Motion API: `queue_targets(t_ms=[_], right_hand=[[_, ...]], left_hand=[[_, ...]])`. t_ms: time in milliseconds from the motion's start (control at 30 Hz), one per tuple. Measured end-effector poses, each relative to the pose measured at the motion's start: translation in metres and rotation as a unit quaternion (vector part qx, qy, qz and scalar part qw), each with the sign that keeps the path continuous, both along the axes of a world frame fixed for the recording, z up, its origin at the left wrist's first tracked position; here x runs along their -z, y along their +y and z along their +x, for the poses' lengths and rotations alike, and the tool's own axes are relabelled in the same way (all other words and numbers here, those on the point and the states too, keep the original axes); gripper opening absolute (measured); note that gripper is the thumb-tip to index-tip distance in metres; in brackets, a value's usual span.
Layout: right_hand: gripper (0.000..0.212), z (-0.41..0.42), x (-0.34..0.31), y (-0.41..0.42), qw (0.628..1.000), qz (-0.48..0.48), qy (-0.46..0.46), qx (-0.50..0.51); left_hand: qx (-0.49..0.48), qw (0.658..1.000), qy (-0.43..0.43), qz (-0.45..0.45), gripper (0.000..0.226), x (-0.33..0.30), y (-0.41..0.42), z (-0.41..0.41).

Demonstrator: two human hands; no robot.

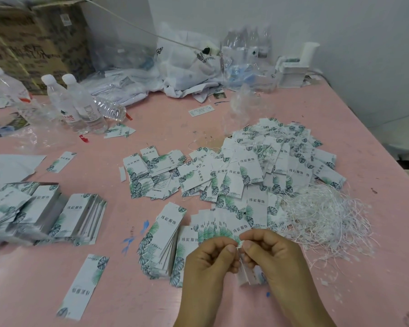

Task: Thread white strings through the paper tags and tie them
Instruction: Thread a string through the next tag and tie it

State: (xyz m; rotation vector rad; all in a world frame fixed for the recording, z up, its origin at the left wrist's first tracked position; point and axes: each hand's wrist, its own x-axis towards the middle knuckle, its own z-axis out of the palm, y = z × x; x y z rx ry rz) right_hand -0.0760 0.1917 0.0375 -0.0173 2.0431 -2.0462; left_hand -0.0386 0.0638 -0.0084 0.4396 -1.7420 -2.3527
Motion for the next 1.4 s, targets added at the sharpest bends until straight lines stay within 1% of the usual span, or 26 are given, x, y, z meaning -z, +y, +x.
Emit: queue_targets(t_ms=[133,233,567,800,1100,1233,1400], right_hand=[[0.022,0.002,0.0,-0.002,1.0,0.008,0.006,-0.002],[0.022,0.003,-0.001,-0.002,1.0,0.015,0.008,-0.002],[0.021,0.006,-0.008,-0.002,0.999,0.023,0.029,0.015],[0.026,0.009,-0.007,-0.002,0.997,0.064,0.05,0.014],[0.026,0.01,-0.007,-0.003,0.996,0.07,0.055,0.021],[0.029,0.011,-0.007,-0.003,0.996,0.073,0.056,0.019],[0.034,0.011,-0.004,-0.004,0.994,0.083,0.067,0.021]], left_hand=[[0.01,1.0,0.014,-0.021,0.02,-0.004,0.001,0.0],[0.008,0.999,0.015,-0.052,0.007,-0.004,0.001,0.0],[0.002,0.993,0.02,-0.114,0.01,-0.01,0.006,0.003],[-0.01,0.992,0.014,-0.125,0.009,-0.013,0.007,0.003],[-0.006,0.991,0.008,-0.135,0.008,-0.016,0.007,0.005],[0.0,0.99,0.004,-0.141,0.014,-0.015,0.006,0.006],[0.007,0.989,0.001,-0.148,0.008,-0.017,0.006,0.007]])
